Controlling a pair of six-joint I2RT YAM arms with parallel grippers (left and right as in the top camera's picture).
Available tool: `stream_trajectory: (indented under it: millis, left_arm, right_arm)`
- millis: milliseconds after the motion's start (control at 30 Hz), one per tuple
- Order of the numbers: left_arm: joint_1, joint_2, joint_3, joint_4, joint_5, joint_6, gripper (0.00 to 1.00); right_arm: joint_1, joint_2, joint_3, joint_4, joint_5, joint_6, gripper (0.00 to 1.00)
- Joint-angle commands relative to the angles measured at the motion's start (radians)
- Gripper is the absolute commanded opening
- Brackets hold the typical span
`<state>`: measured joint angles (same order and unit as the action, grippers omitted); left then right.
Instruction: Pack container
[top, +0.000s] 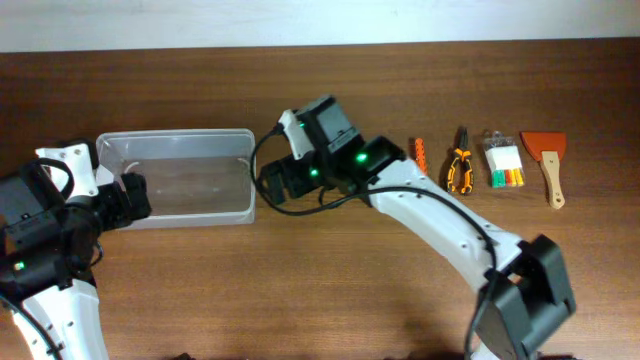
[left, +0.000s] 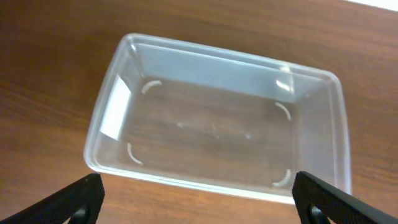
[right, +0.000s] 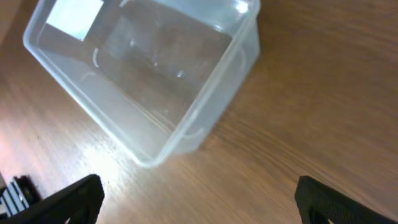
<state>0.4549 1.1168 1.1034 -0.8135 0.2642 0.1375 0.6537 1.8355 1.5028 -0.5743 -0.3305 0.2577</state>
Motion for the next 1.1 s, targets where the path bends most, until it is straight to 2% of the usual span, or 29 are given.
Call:
stream_trajectory:
  millis: [0, 200, 333, 433, 533, 600, 667, 900, 1000, 1067]
  left_arm:
    - [0.003, 0.003, 0.013, -0.035, 0.058, -0.010, 0.99]
    - [0.003, 0.003, 0.013, -0.077, 0.058, -0.010, 0.99]
    - [0.003, 0.003, 0.013, -0.096, 0.058, -0.010, 0.99]
    - [0.003, 0.003, 0.013, -0.100, 0.065, -0.010, 0.99]
    - [0.003, 0.003, 0.013, -0.097, 0.171, -0.009, 0.99]
    - [0.002, 0.012, 0.012, -0.078, 0.293, -0.007, 0.99]
    - [-0.018, 0.027, 0.012, -0.064, 0.383, 0.031, 0.99]
    - [-0.251, 0.124, 0.012, -0.014, 0.383, 0.044, 0.99]
    - [-0.378, 0.177, 0.012, 0.059, 0.300, 0.044, 0.99]
    - [-0.436, 0.208, 0.012, 0.083, 0.222, 0.043, 0.96]
  right_arm:
    - [0.007, 0.056, 0.016, 0.049, 0.001, 0.041, 1.00]
    - [0.008, 0.105, 0.016, 0.162, -0.002, 0.175, 0.92]
    - [0.013, 0.141, 0.016, 0.228, 0.002, 0.287, 0.91]
    - [0.021, 0.167, 0.016, 0.243, 0.003, 0.309, 0.91]
    - [0.022, 0.169, 0.016, 0.226, 0.002, 0.298, 0.91]
    - [0.013, 0.166, 0.016, 0.224, 0.002, 0.297, 0.91]
    - [-0.008, 0.159, 0.017, 0.216, 0.002, 0.295, 0.91]
    - [-0.179, 0.122, 0.022, 0.101, -0.006, 0.263, 0.91]
    - [-0.265, 0.099, 0.022, 0.053, -0.029, 0.193, 0.91]
    - [-0.311, 0.079, 0.023, 0.015, -0.036, 0.153, 0.91]
